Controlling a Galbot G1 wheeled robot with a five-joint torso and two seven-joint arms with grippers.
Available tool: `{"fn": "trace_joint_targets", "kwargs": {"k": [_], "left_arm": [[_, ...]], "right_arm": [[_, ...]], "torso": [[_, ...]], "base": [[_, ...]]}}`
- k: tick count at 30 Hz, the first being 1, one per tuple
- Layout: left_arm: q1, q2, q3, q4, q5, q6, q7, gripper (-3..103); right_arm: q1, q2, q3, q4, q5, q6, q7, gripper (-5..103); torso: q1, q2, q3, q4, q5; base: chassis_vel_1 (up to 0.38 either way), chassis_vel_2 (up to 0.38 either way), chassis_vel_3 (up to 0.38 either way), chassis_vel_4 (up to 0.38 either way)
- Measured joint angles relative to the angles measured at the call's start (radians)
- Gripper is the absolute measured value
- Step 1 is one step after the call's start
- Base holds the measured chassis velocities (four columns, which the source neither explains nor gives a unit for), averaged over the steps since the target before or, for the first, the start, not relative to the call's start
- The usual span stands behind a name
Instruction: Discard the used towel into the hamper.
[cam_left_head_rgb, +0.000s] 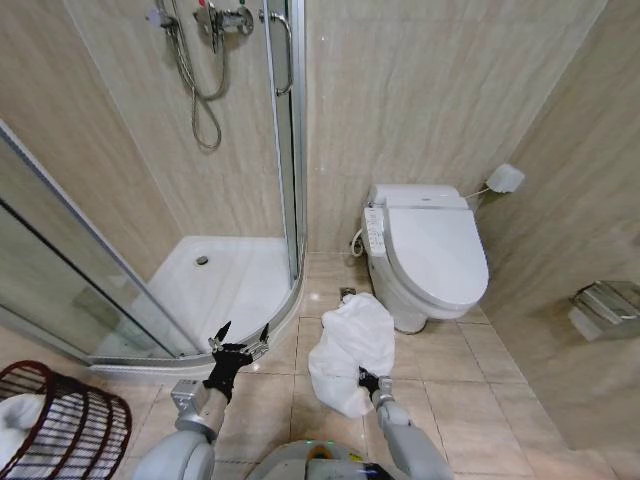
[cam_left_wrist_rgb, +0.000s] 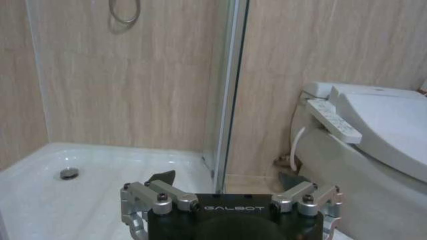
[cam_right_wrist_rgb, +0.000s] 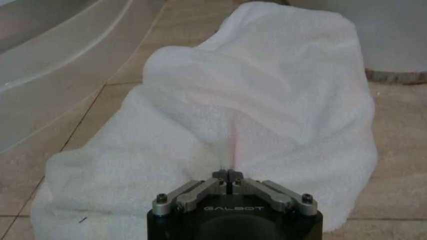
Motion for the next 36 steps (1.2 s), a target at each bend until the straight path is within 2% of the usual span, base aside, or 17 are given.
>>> {"fn": "trace_joint_targets", "kwargs": {"k": [4,14,21,26,33,34,36], "left_arm": [[0.0,0.0,0.0,0.0,0.0,0.0,0.0,100],[0.0,0.0,0.0,0.0,0.0,0.0,0.0,100],[0.0,0.0,0.0,0.0,0.0,0.0,0.0,100],[0.0,0.0,0.0,0.0,0.0,0.0,0.0,100],[0.0,0.0,0.0,0.0,0.0,0.0,0.0,100],[0.0,0.0,0.0,0.0,0.0,0.0,0.0,100],[0.0,0.0,0.0,0.0,0.0,0.0,0.0,100]], "right_arm": [[-0.018,-0.004,0.006,0.036,-0.008,0.007,0.005,0],[-0.092,-0.021,0.07,0.161,-0.105,0.089,-0.012,0],[-0.231,-0.033,0.109,0.523,-0.103,0.094,-0.03,0],[-0.279,-0.05,0.121,0.666,-0.106,0.077,-0.024,0],[-0.41,-0.125,0.131,0.998,-0.076,0.03,0.005,0],[-0.41,-0.125,0.131,0.998,-0.076,0.03,0.005,0],[-0.441,-0.159,0.137,1.118,-0.051,-0.001,0.017,0]], "torso": [[0.0,0.0,0.0,0.0,0.0],[0.0,0.0,0.0,0.0,0.0],[0.0,0.0,0.0,0.0,0.0001],[0.0,0.0,0.0,0.0001,0.0001],[0.0,0.0,0.0,-0.0001,0.0001],[0.0,0.0,0.0,-0.0001,0.0001],[0.0,0.0,0.0,-0.0001,0.0]], "base": [[0.0,0.0,0.0,0.0],[0.0,0.0,0.0,0.0],[0.0,0.0,0.0,0.0],[0.0,0.0,0.0,0.0],[0.0,0.0,0.0,0.0],[0.0,0.0,0.0,0.0],[0.0,0.0,0.0,0.0]]}}
